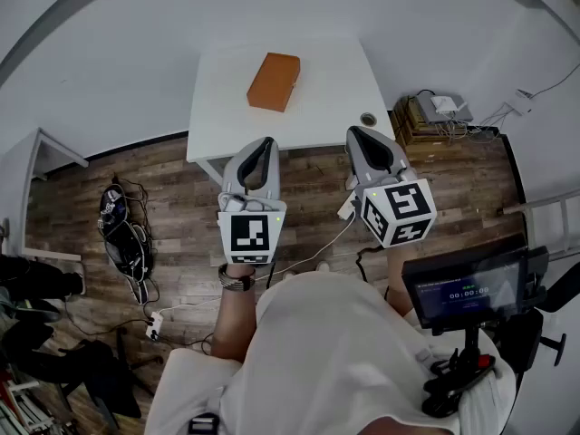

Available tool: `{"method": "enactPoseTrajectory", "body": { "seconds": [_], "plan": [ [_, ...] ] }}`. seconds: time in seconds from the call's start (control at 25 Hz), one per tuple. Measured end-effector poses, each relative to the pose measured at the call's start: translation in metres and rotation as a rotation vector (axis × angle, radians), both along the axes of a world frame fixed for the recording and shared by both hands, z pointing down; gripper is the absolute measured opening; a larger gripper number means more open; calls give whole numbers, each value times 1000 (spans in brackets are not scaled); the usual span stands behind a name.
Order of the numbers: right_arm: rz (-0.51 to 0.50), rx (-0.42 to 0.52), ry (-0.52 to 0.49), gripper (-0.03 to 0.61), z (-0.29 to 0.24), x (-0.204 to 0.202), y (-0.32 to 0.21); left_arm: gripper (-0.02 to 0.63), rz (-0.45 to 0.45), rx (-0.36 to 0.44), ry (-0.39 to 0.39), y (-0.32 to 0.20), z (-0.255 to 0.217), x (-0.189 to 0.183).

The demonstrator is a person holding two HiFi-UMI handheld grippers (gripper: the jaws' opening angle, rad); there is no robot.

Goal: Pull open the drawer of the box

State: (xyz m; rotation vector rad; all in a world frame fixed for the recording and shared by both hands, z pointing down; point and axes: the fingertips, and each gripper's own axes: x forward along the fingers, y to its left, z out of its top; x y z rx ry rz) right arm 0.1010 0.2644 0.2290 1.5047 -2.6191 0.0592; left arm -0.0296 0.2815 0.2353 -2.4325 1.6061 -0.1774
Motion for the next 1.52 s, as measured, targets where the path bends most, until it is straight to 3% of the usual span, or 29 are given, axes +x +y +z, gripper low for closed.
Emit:
{"method": "enactPoseTrajectory", "body": {
  "seconds": [0.16, 0.36, 1.08, 1.36, 1.52],
  "plan": [
    [-17, -4, -42, 0, -2, 1, 2, 6, 2, -9, -2, 2, 2, 2],
    [-4, -15, -24, 0, 7, -19, 12, 6, 9, -21, -2, 11, 11, -20],
    [37, -62, -14, 0, 26, -36, 20, 6, 48, -68, -10, 13, 34, -39],
    [35, -88, -6, 0, 55, -42, -54, 6, 35, -108, -23, -56, 63, -47],
    [40, -81, -8, 0, 43, -52, -60, 6, 30, -96, -20, -58, 51, -59]
  ]
}}
